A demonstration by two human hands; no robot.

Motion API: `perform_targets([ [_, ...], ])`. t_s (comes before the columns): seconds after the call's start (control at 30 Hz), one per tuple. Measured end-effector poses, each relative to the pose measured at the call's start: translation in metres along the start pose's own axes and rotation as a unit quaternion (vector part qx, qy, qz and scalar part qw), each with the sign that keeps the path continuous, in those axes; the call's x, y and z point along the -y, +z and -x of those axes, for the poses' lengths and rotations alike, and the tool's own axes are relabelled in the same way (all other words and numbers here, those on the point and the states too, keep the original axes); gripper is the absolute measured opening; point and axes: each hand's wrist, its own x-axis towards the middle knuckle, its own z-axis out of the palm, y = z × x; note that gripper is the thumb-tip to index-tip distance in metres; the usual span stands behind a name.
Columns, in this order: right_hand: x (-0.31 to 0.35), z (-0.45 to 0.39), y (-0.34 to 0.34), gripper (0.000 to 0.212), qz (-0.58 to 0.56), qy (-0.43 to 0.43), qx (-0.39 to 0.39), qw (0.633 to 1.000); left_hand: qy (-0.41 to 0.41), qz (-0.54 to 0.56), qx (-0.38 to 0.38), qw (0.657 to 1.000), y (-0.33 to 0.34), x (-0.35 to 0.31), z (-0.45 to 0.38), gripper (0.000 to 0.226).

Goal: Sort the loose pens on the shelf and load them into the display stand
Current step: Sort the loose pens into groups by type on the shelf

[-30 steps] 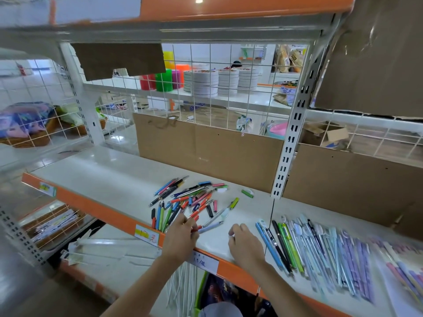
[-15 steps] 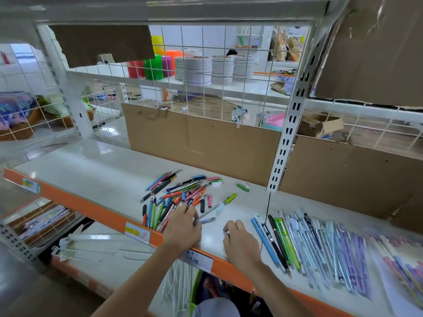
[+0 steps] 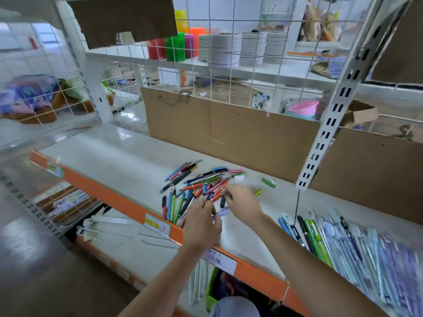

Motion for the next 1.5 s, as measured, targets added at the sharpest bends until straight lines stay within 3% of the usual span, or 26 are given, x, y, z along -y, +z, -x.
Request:
perform_targets([
  [0.13, 0.013, -0.032, 0.009, 0.035, -0.019, -0.073, 0.045, 0.996, -0.001, 0.011, 0.013, 1.0, 0.001, 0.001, 0.001, 0.009],
  [0.27, 0.024, -0.048, 0.013, 0.027, -0.01, -0.088, 0.1, 0.991, -0.011, 0.02, 0.029, 0.999, -0.004, -0.002, -0.001, 0.016],
  [0.43, 0.021, -0.051, 0.017, 0.005, -0.007, -0.048, 0.09, 0.995, -0.015, 0.035, 0.03, 0.999, -0.003, 0.002, 0.001, 0.014],
  [0.5, 0.019, -0.044, 0.012, 0.01, -0.042, -0.022, 0.061, 0.997, -0.017, 0.037, 0.034, 0.999, -0.002, 0.004, 0.0, 0.006],
  [0.67, -0.001, 0.012, 0.002, 0.023, -0.147, 0.049, -0.005, 0.988, -0.066, 0.099, 0.044, 0.992, -0.01, 0.011, -0.015, 0.013],
  [0.8, -0.021, 0.067, 0.008, 0.017, -0.192, 0.096, -0.008, 0.977, -0.098, 0.041, 0.009, 0.994, -0.019, 0.041, -0.039, 0.028],
  [0.93, -0.032, 0.097, 0.01, 0.007, -0.207, 0.116, -0.04, 0.971, -0.107, -0.065, 0.022, 0.992, -0.022, 0.059, -0.061, 0.023],
  [1.23, -0.038, 0.103, 0.011, 0.004, -0.243, 0.119, -0.068, 0.96, -0.135, -0.197, 0.117, 0.964, -0.032, 0.044, -0.077, 0.021],
  [1.3, -0.039, 0.105, 0.01, 0.004, -0.25, 0.124, -0.066, 0.958, -0.135, -0.194, 0.126, 0.963, -0.037, 0.039, -0.075, 0.014],
  [1.5, -0.039, 0.105, 0.008, 0.003, -0.276, 0.134, -0.061, 0.95, -0.125, -0.1, 0.109, 0.981, -0.052, 0.037, -0.061, 0.035],
])
